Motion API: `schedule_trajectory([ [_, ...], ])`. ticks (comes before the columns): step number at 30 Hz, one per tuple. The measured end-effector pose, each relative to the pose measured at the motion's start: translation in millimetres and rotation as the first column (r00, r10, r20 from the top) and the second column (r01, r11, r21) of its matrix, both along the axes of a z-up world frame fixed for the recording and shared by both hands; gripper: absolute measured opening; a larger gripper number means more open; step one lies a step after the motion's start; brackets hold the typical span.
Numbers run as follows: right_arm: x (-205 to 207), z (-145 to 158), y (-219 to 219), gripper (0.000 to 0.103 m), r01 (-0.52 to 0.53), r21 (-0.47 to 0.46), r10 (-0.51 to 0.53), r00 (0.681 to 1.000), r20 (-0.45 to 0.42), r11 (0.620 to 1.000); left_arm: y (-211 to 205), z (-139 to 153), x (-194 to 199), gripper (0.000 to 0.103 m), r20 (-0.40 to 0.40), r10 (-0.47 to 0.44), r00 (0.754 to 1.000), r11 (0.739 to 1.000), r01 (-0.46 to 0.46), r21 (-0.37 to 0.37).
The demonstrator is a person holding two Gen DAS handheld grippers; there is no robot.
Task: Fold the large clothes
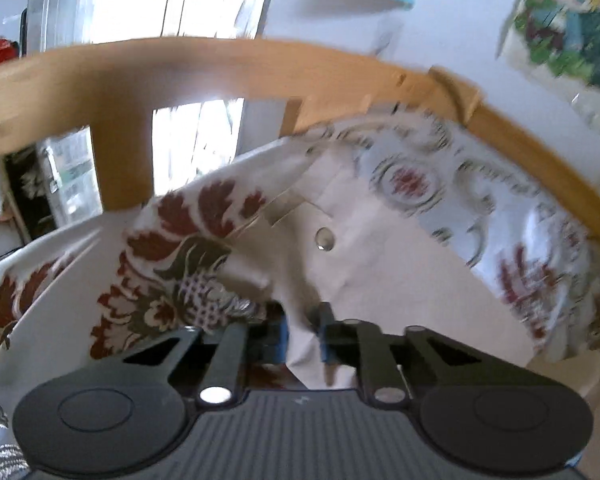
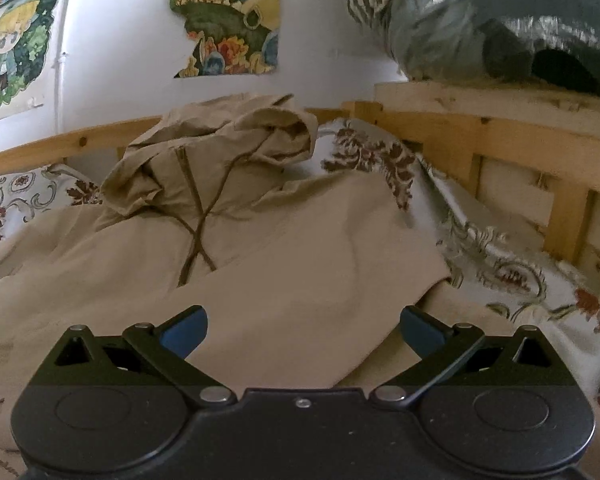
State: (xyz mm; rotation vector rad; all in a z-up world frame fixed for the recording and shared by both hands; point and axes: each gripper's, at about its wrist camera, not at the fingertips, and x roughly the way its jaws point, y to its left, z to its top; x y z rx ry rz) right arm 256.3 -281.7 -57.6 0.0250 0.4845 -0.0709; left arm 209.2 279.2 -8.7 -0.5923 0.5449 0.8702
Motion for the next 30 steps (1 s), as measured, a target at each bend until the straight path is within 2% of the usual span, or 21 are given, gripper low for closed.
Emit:
schedule_trajectory([
  [2,2,2,-1,0.102,-0.008,0.026,0.008,1.000,-0.006,1.000,-14,15,-2,0.006,0.032,-0.043,0.999,0.997,0.041,0.070],
  [4,1,5,1,0.102,-0.018,0.037,0.018,1.000,0.000,0.999,-28,37,1,0.005,0.054,-0.120,0.991,0.977,0.108,0.185],
  [7,-1,7,2,0.102,-0.039,0.052,0.039,0.999,0.002,0.998,-57,79,6,0.005,0.100,-0.253,0.962,0.920,0.207,0.332],
  [9,0,7,2,0.102,-0.052,0.071,0.053,0.999,-0.010,0.996,-83,112,10,0.005,0.145,-0.367,0.919,0.861,0.276,0.428],
  [10,0,7,1,0.102,-0.056,0.082,0.057,0.998,-0.018,0.995,-99,125,13,0.005,0.154,-0.429,0.890,0.819,0.312,0.481],
  [11,1,6,1,0.102,-0.055,0.090,0.058,0.998,-0.024,0.994,-117,138,16,0.005,0.151,-0.497,0.854,0.766,0.351,0.538],
  [13,2,6,-1,0.102,-0.048,0.097,0.051,0.998,-0.028,0.994,-162,159,23,0.005,0.115,-0.646,0.755,0.624,0.436,0.648],
  [14,2,6,-3,0.102,-0.039,0.098,0.042,0.999,-0.027,0.994,-187,166,24,0.005,0.092,-0.714,0.694,0.550,0.475,0.686],
  [15,2,7,-6,0.102,-0.027,0.099,0.030,0.999,-0.024,0.995,-208,169,25,0.005,0.076,-0.765,0.640,0.495,0.507,0.706],
  [16,2,7,-9,0.102,-0.015,0.101,0.017,1.000,-0.021,0.995,-233,171,26,0.005,0.058,-0.820,0.570,0.430,0.547,0.718],
  [17,2,7,-13,0.102,0.003,0.103,-0.001,1.000,-0.017,0.995,-257,168,26,0.005,0.041,-0.865,0.499,0.372,0.586,0.720],
  [18,2,8,-17,0.102,0.022,0.106,-0.021,1.000,-0.014,0.994,-276,165,26,0.005,0.035,-0.897,0.441,0.332,0.618,0.713],
  [19,3,8,-23,0.102,0.045,0.110,-0.045,0.999,-0.009,0.993,-297,157,27,0.006,0.043,-0.931,0.362,0.292,0.672,0.681],
  [20,3,9,-29,0.102,0.072,0.117,-0.072,0.997,-0.005,0.990,-315,147,30,0.008,0.068,-0.957,0.283,0.262,0.737,0.623],
  [21,4,10,-35,0.102,0.098,0.128,-0.098,0.995,-0.005,0.987,-329,134,33,0.010,0.097,-0.971,0.219,0.235,0.798,0.555],
  [22,4,10,-41,0.102,0.119,0.139,-0.120,0.993,-0.005,0.983,-342,122,36,0.026,0.119,-0.976,0.181,0.216,0.845,0.489],
  [23,4,9,-47,0.102,0.137,0.148,-0.138,0.990,-0.007,0.979,-352,109,36,0.054,0.137,-0.978,0.157,0.201,0.881,0.428],
  [25,2,8,-59,0.102,0.185,0.157,-0.184,0.983,-0.019,0.970,-362,84,30,0.080,0.173,-0.974,0.143,0.195,0.920,0.341],
  [28,-4,8,-77,0.101,0.254,0.163,-0.252,0.967,-0.031,0.953,-358,59,19,0.084,0.145,-0.983,0.114,0.151,0.948,0.280],
  [29,-5,10,-81,0.100,0.254,0.180,-0.253,0.967,-0.027,0.950,-349,54,18,0.085,0.123,-0.985,0.120,0.149,0.952,0.267],
  [30,-7,12,-82,0.100,0.260,0.189,-0.261,0.965,-0.018,0.947,-340,47,15,0.086,0.099,-0.985,0.140,0.161,0.953,0.255],
])
